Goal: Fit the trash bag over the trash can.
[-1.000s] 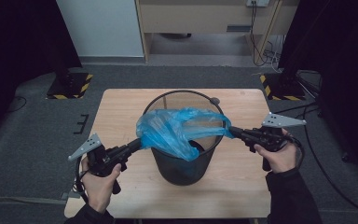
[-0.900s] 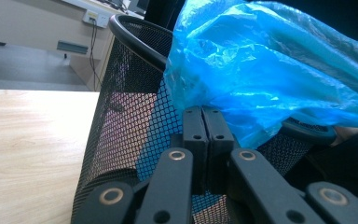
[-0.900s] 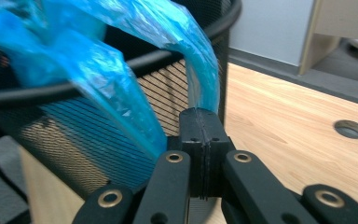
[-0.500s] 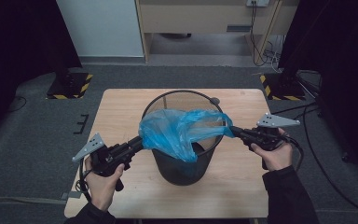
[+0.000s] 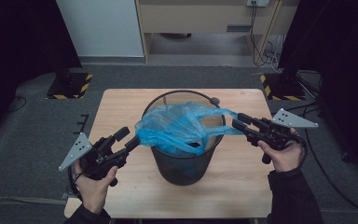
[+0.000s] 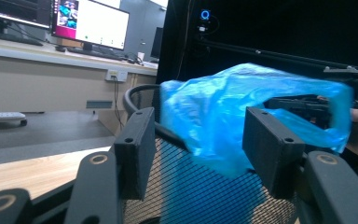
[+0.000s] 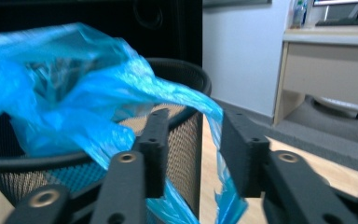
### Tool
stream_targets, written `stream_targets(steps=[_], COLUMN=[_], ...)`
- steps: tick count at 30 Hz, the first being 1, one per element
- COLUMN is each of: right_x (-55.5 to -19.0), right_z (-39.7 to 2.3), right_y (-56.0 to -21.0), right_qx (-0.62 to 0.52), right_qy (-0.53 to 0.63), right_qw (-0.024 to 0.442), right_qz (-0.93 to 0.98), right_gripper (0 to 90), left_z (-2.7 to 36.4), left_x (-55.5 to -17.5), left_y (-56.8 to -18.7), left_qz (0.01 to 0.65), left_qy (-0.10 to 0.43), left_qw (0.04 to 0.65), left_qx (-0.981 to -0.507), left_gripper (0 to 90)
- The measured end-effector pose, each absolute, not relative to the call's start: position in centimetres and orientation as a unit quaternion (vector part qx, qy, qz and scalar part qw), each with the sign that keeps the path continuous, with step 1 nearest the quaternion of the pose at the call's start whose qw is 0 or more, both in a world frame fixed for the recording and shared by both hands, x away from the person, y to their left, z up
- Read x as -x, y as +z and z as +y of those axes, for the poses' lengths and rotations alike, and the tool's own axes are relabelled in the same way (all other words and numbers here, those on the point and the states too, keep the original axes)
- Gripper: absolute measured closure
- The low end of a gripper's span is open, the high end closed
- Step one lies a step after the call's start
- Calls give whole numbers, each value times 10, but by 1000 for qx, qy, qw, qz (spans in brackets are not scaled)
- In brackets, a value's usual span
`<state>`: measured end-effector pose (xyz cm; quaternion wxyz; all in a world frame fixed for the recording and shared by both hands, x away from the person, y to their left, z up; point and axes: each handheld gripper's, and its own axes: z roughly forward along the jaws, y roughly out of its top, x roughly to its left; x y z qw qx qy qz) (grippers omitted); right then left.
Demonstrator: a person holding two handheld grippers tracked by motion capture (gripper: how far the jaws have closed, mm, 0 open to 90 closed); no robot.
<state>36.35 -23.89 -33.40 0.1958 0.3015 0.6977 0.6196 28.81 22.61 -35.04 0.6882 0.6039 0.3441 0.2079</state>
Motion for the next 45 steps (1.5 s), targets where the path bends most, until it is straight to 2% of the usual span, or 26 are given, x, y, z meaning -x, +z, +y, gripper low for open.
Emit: stream_targets(steps=[7, 12, 14, 18, 20, 24, 29, 37, 39, 42, 45], right_x=[-361, -363, -364, -367, -368, -376, -384, -378, -377, -376, -375], right_z=[-237, -230, -227, -223, -223, -225, -226, -225, -224, -222, -222], right_y=[-327, -327, -328, -329, -330, -338, -349, -347, -346, -345, -345], right_qx=[-286, -276, -275, -274, -278, -296, -308, -301, -297, -291, -291], right_qy=[656, 660, 659, 654, 649, 636, 632, 641, 641, 640, 640], right_qw=[207, 205, 204, 205, 212, 220, 212, 190, 185, 179, 177], right_qz=[667, 668, 670, 675, 676, 677, 679, 680, 683, 688, 689], right_gripper=[500, 458, 451, 435, 428, 428, 499, 761, 803, 850, 859], left_z=[216, 209, 208, 212, 218, 232, 240, 231, 228, 226, 226], left_x=[-289, -299, -304, -307, -310, -317, -328, -337, -340, -343, -344], left_y=[-337, -332, -334, -340, -342, -347, -363, -383, -389, -396, -400], left_qz=[330, 332, 336, 353, 365, 391, 418, 421, 418, 415, 410], left_qy=[225, 225, 211, 191, 176, 164, 144, 120, 106, 86, 86], left_qw=[684, 675, 672, 665, 670, 675, 674, 663, 665, 678, 685], left_qx=[-611, -620, -625, -630, -622, -604, -592, -608, -610, -601, -596], left_gripper=[437, 464, 558, 815, 867, 883, 881, 856, 838, 828, 817])
